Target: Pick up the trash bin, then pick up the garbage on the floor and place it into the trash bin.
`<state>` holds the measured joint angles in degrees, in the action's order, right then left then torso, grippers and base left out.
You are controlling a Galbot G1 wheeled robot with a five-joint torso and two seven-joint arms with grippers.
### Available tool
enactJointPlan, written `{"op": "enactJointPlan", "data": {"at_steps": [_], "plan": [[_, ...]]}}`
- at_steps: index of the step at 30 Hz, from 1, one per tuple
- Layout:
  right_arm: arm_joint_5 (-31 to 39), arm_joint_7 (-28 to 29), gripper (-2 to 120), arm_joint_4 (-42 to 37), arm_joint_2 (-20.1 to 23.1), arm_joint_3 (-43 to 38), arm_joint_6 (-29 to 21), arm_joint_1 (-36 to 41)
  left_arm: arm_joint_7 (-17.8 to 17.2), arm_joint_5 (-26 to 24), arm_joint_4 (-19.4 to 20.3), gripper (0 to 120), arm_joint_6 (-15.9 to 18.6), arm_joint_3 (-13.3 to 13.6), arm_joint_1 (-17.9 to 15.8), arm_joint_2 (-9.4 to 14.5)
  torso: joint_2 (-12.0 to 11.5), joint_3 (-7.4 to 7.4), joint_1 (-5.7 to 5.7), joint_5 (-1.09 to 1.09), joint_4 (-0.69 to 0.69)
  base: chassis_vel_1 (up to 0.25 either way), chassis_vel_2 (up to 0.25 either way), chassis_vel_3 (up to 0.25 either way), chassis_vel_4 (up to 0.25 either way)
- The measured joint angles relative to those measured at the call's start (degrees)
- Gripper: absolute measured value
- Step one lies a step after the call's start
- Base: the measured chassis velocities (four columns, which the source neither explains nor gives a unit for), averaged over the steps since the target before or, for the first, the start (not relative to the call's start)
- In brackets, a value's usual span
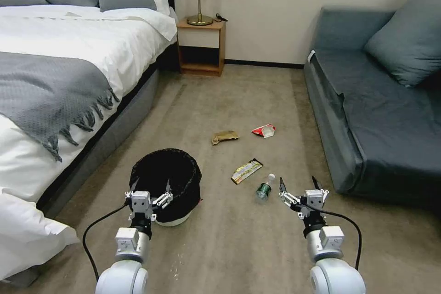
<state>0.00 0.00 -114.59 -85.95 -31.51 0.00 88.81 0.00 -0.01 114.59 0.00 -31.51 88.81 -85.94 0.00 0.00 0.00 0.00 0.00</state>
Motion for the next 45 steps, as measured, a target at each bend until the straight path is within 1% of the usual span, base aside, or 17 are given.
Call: {"op": "enactJointPlan", "data": {"at_steps": [38, 40, 43, 44, 45], "plan": [[0.0, 0.0, 100, 0.0, 0.0, 0.0, 0.0, 0.0, -0.15, -0.19, 0.03, 98, 0.13, 0.03, -0.09, 0.1, 0.0, 0.0, 0.0, 0.0, 0.0, 0.0, 0.0, 0.0, 0.0], [0.0, 0.0, 100, 0.0, 0.0, 0.0, 0.0, 0.0, -0.59, -0.71, 0.2, 98, 0.65, 0.13, -0.33, 0.38, 0.0, 0.0, 0.0, -0.01, 0.01, 0.0, 0.0, 0.0, 0.0], [0.69, 0.26, 100, -0.49, 0.04, -0.14, -0.66, 0.11, -5.01, -5.62, 2.36, 91, 5.9, 0.98, -3.13, 3.4, 0.0, 0.0, 0.0, 0.02, 0.01, 0.0, 0.0, 0.0, 0.0], [0.69, 0.26, 100, -0.49, 0.04, -0.14, -0.66, 0.11, -5.01, -5.62, 2.36, 91, 5.9, 0.98, -3.13, 3.4, 0.0, 0.0, 0.0, 0.02, 0.01, 0.0, 0.0, 0.0, 0.0], [2.1, 1.08, 100, -1.91, 0.18, -0.66, -2.43, 0.37, -7.19, -8.09, 3.39, 90, 8.56, 1.42, -4.48, 4.86, 0.0, 0.0, 0.0, 0.0, 0.0, 0.0, 0.0, 0.0, 0.0]]}}
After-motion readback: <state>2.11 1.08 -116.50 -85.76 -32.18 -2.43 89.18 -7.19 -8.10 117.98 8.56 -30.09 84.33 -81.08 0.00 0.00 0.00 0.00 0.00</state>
